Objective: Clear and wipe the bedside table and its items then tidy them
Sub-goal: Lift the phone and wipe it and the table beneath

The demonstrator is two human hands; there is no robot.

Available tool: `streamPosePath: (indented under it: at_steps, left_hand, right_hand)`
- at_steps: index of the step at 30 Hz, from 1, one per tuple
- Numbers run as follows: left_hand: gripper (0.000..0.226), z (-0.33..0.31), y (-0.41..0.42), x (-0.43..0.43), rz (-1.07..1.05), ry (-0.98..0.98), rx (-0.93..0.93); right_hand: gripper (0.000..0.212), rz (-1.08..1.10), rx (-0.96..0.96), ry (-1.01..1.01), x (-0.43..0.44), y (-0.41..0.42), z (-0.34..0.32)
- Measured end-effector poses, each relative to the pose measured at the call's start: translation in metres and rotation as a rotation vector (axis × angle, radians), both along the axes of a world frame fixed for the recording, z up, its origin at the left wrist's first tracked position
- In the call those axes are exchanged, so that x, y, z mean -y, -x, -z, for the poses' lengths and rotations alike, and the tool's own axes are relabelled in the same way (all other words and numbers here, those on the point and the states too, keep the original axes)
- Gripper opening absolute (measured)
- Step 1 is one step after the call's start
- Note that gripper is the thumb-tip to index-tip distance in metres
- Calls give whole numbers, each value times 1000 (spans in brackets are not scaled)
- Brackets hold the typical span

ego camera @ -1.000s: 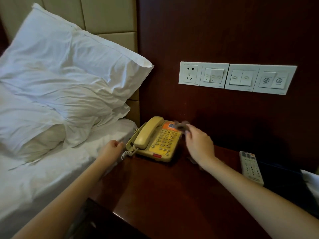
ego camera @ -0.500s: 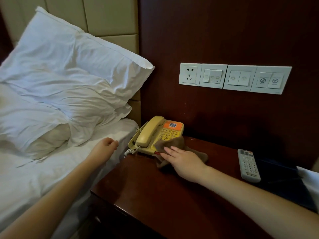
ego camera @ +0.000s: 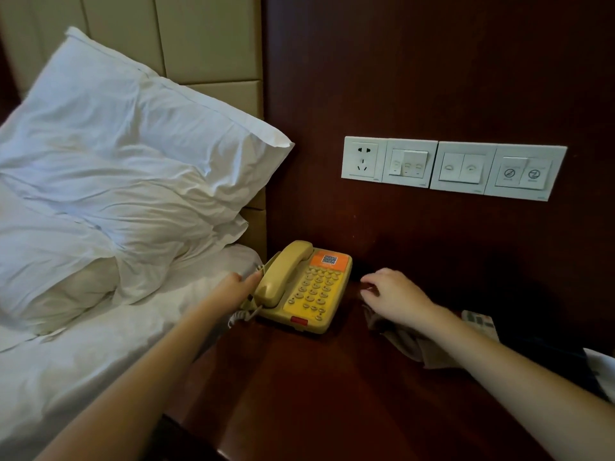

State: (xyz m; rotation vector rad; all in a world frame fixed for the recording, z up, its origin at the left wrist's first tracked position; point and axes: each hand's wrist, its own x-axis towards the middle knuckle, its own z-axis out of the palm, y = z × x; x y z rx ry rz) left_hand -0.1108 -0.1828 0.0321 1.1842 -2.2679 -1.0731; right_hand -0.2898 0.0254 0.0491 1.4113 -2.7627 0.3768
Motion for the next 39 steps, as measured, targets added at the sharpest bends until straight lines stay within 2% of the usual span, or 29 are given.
streamPosePath:
  at_steps: [2, 4, 6, 8, 11, 14, 17, 21, 23, 27, 32, 33, 36, 39]
  left_hand:
    - [61, 6, 6, 11, -45, -62, 17]
    - [64, 12, 11, 22, -64, -145, 19]
    - [64, 18, 16, 29, -64, -232, -26]
    - [60, 24, 22, 35, -59, -349, -148]
    - [57, 27, 23, 40, -22, -510, -264]
    - [63, 31, 21, 41, 15, -519, -268]
    - [74, 28, 24, 39, 12, -445, -252]
    - [47, 20, 22, 35, -31, -343, -239]
    - [43, 14, 15, 35, -43, -320, -236]
    - [59, 1, -7, 45, -71, -269, -224]
    - [90, -15, -52, 66, 2, -480, -434]
    - [89, -19, -62, 68, 37, -510, -472]
    - [63, -28, -91, 69, 143, -566, -611]
    - [48, -33, -120, 65, 165, -653, -718]
  right_hand:
    - [39, 131, 253, 215, 17, -3, 4]
    - [47, 277, 712, 314, 32, -7, 5]
    - [59, 334, 1026, 380, 41, -8, 7]
    - [63, 362, 1178, 438, 48, -6, 10]
    - [54, 386, 1328, 546, 59, -7, 12]
    - [40, 421, 1345, 600, 69, -9, 15]
    - [36, 461, 1332, 602, 76, -10, 21]
    - [39, 451, 1387, 704, 88, -16, 30]
    - [38, 436, 1455, 772, 94, -22, 35]
    - [40, 386, 1492, 879, 107, -37, 33]
    - [42, 287, 1475, 958, 120, -63, 19]
    - [40, 268, 1468, 965, 122, -70, 16]
    - [36, 204, 1468, 975, 124, -95, 9]
    - [37, 143, 1521, 992, 127, -123, 2]
